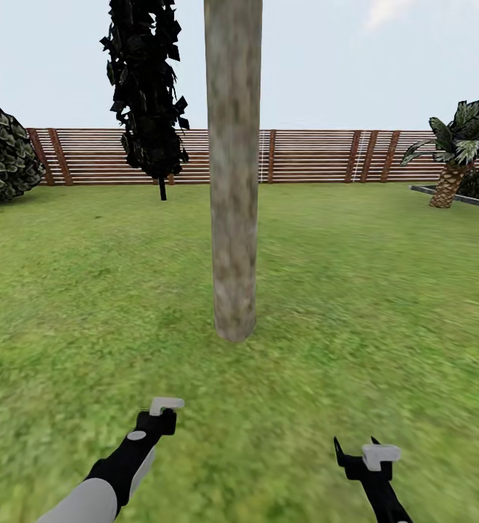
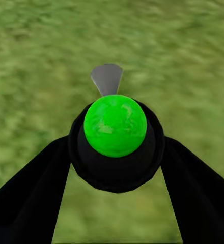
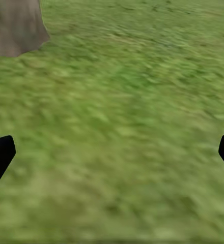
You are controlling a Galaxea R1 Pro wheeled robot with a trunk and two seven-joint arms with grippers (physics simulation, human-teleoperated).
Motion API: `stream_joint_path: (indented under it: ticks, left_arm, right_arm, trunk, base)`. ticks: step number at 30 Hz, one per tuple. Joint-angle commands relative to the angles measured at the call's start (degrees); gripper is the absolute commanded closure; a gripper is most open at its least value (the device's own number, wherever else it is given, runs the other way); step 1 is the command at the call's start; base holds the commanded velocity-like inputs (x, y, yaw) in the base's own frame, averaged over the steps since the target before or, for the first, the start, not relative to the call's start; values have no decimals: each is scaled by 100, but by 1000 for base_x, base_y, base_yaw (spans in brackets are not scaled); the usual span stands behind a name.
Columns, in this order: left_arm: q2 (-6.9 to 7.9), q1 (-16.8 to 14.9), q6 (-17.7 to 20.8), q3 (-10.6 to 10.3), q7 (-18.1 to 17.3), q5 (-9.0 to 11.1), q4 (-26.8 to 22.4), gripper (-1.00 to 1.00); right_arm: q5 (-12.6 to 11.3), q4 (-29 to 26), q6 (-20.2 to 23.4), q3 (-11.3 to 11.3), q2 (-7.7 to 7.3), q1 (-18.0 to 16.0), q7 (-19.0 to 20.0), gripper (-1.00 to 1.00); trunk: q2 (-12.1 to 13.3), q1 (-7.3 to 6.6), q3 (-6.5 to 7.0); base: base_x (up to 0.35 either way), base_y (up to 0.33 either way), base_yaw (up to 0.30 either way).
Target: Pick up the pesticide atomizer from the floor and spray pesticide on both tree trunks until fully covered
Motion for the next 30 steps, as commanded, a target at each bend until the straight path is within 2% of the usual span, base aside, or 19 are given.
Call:
stream_joint_path:
  ticks: [1, 6, 10, 14, 21, 23, 27, 30]
  left_arm:
    - [-27, 4, -45, -5, -2, 5, 35, 100]
    - [-117, 5, -67, 2, 52, 21, 58, 100]
    - [-156, 6, -53, -9, 274, 20, 85, 100]
    - [-213, 0, 8, -13, 355, 7, 90, 100]
    - [-215, -2, 57, -9, 347, 16, 72, 100]
    - [-208, -2, 176, 0, 344, 17, 53, 100]
    - [-209, -9, 748, 7, 342, 18, -72, 100]
    - [-199, -10, 1011, 4, 342, 18, -188, 100]
  right_arm:
    - [0, 0, -6, -5, -4, 1, -3, -100]
    - [-8, 4, -10, -8, -45, 6, -25, -100]
    - [-8, 50, -4, -7, -57, 19, -28, -100]
    - [-9, 103, -9, -8, -59, 26, -27, -100]
    - [-9, 117, -11, -9, -58, 27, -29, -100]
    - [-9, 120, -11, -8, -53, 27, -28, -100]
    - [-9, 121, -11, -8, -53, 27, -27, -100]
    - [-9, 121, -11, -9, -53, 27, -27, -100]
  trunk:
    - [0, 0, 0]
    - [0, 0, 0]
    - [0, 0, 0]
    - [0, 0, 0]
    - [0, 0, 0]
    - [0, 0, 0]
    - [0, 0, 0]
    - [0, 0, 0]
  base:
    - [0, 0, 0]
    - [156, 0, 0]
    - [313, 0, -29]
    - [335, 0, -241]
    - [338, 0, -294]
    - [338, 0, -300]
    - [337, 0, -300]
    - [309, 0, -300]
